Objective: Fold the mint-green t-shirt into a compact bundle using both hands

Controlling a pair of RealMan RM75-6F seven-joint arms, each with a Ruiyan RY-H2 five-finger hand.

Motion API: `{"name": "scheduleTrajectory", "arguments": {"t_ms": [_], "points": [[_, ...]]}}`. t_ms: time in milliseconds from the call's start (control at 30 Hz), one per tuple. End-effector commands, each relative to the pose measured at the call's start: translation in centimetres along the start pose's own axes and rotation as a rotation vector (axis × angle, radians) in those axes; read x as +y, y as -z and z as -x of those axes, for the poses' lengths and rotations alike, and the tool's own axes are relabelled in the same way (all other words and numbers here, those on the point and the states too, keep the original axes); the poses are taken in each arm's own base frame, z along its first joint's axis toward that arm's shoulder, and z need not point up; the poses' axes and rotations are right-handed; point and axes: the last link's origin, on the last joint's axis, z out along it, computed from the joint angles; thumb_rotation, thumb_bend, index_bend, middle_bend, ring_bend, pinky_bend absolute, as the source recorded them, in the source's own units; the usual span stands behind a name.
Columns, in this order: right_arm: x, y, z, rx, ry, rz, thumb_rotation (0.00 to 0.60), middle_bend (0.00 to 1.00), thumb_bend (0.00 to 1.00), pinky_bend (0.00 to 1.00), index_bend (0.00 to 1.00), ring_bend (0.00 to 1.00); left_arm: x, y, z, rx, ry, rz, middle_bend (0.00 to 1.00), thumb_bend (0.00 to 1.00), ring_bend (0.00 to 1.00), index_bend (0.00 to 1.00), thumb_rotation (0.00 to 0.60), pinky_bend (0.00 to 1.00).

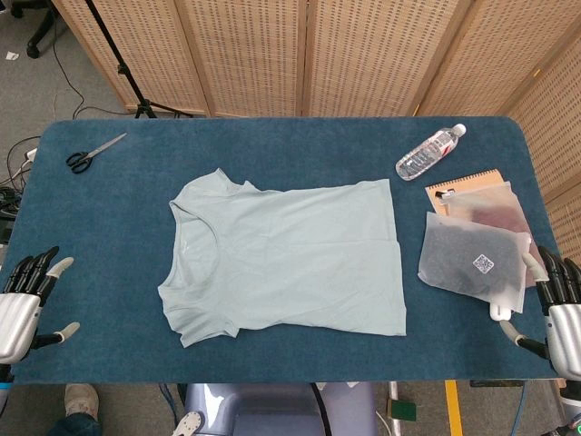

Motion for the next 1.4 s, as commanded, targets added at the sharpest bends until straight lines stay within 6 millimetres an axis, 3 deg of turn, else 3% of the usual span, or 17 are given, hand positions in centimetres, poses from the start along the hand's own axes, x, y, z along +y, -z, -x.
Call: {"name": "scheduleTrajectory", "arguments": {"t_ms": [33, 333, 433, 700, 833, 1000, 1400], "points": [[0.0, -0.1, -0.1, -0.002, -0.006, 0.003, 0.600, 0.00, 0.00, 0.00, 0.00, 0.00, 0.1, 0.0, 0.1, -0.001, -0.002, 0.000, 0.00, 0.04, 0.00, 0.00, 0.600, 0.00], [-0.5, 0.2, 0.7, -0.055, 0.008, -0.038, 0.600, 0.00, 0.00, 0.00, 0.00, 0.00, 0.1, -0.1, -0.1, 0.011, 0.004, 0.004, 0.00, 0.04, 0.00, 0.00, 0.600, 0.00], [-1.1, 0.2, 1.6, -0.102, 0.030, -0.080, 0.600, 0.00, 0.00, 0.00, 0.09, 0.00, 0.1, -0.2, -0.3, 0.015, 0.011, 0.005, 0.00, 0.04, 0.00, 0.00, 0.600, 0.00], [-2.8, -0.5, 6.4, -0.215, 0.031, -0.262, 0.600, 0.00, 0.00, 0.00, 0.30, 0.00, 0.0, -0.6, -0.1, -0.005, 0.008, 0.000, 0.00, 0.04, 0.00, 0.00, 0.600, 0.00], [-4.1, -0.2, 9.1, -0.272, 0.038, -0.375, 0.600, 0.00, 0.05, 0.00, 0.38, 0.00, -0.1, -0.7, -0.2, -0.001, 0.014, -0.008, 0.00, 0.04, 0.00, 0.00, 0.600, 0.00], [-5.0, -0.3, 12.5, -0.304, 0.066, -0.443, 0.600, 0.00, 0.08, 0.00, 0.41, 0.00, -0.2, -0.9, -0.1, -0.001, 0.013, -0.022, 0.00, 0.04, 0.00, 0.00, 0.600, 0.00], [-6.9, -0.8, 15.9, -0.330, 0.111, -0.464, 0.600, 0.00, 0.14, 0.00, 0.43, 0.00, 0.0, -1.1, 0.2, -0.016, 0.003, -0.024, 0.00, 0.04, 0.00, 0.00, 0.600, 0.00]]}}
